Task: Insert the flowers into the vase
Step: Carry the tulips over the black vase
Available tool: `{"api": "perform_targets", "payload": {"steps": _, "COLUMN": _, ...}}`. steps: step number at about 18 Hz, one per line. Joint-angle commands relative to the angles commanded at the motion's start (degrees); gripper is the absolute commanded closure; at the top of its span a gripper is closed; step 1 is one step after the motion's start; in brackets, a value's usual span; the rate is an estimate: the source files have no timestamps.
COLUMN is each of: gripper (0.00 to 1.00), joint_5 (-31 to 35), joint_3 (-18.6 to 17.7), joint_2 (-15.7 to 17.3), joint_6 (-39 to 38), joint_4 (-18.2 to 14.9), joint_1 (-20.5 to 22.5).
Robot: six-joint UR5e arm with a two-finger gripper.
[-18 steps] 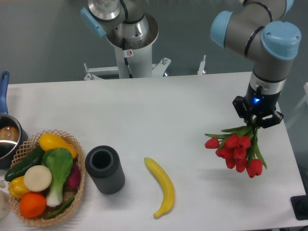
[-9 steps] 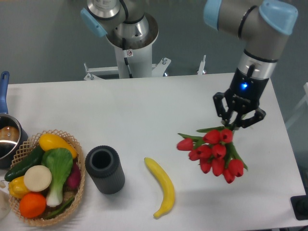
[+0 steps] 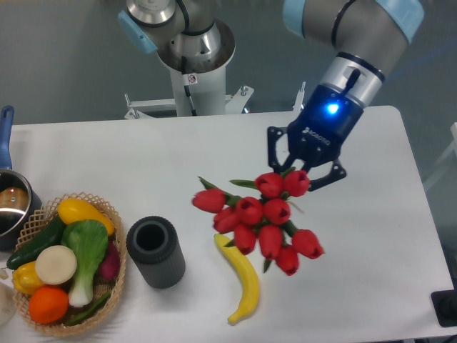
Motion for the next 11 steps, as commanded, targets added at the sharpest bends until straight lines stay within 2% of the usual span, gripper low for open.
{"api": "perform_targets", "payload": {"steps": 4, "gripper": 1.0, "joint_5": -9.67, "joint_3": -1.57, "joint_2": 0.17, "joint_6": -0.53, "joint_4": 1.41, "joint_1": -1.5}}
{"api": "perform_targets", "payload": {"steps": 6, "gripper": 1.0, "joint_5": -13.79, "joint_3": -4.29, "joint_2": 0.18, "joint_6": -0.27, "joint_4": 5.17, "joint_1": -2.46}}
{"api": "perform_targets", "payload": {"steps": 7, "gripper": 1.0, "joint_5": -16.42, "joint_3": -7.53, "joint_2": 0.18, "joint_6": -0.18, "joint_4": 9.02, "joint_1": -2.73}}
{"api": "perform_targets", "payload": {"steps": 8, "gripper": 1.0, "joint_5": -17.58, "joint_3": -9.04, "joint_2": 0.09, "joint_6": -0.09, "joint_4": 11.15, "joint_1": -2.82}}
{"api": "perform_targets", "payload": {"steps": 11, "gripper": 1.0, "joint_5": -18.91, "joint_3": -9.23, "joint_2": -1.4, "joint_6": 0.26, "joint_4": 12.66, "joint_1": -4.66}}
